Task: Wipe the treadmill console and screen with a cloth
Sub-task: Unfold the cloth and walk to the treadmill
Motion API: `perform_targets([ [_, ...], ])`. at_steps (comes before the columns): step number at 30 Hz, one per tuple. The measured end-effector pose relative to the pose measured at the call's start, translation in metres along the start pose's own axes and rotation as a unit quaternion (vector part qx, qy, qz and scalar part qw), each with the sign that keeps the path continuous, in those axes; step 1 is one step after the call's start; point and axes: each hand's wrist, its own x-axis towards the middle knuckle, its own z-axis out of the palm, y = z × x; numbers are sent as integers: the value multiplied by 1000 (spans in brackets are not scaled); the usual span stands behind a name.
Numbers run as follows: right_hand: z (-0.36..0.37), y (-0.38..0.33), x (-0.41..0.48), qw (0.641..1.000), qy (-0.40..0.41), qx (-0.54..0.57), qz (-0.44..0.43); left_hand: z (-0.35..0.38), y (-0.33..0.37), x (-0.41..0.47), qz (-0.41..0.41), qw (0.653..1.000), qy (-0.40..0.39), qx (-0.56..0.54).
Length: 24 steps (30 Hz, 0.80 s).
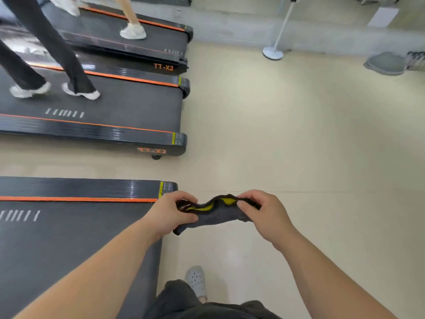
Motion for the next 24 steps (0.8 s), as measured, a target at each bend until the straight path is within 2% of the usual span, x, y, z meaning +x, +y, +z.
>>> perform_targets([
  [4, 30, -54, 67, 996, -78, -22, -41, -52, -4, 8, 9, 993, 111, 46],
  [8, 75, -95, 137, 981, -166, -44, -91, -91, -13, 7, -30, 974, 221, -37],
  [12, 126, -128, 202, 949, -269, -64, -151, -122, -19, 2, -81, 944, 304, -102],
  [15, 158, -161, 235, 910, -374, -49, -173, -133, -13, -3, -131, 906, 376, -142],
  [18, 179, -191, 256, 868, -458, -49, -184, -136, 0, -10, -142, 857, 447, -212],
  [24, 229, -225, 284, 819, -539, -31, -193, -157, 15, -29, -163, 784, 538, -264],
])
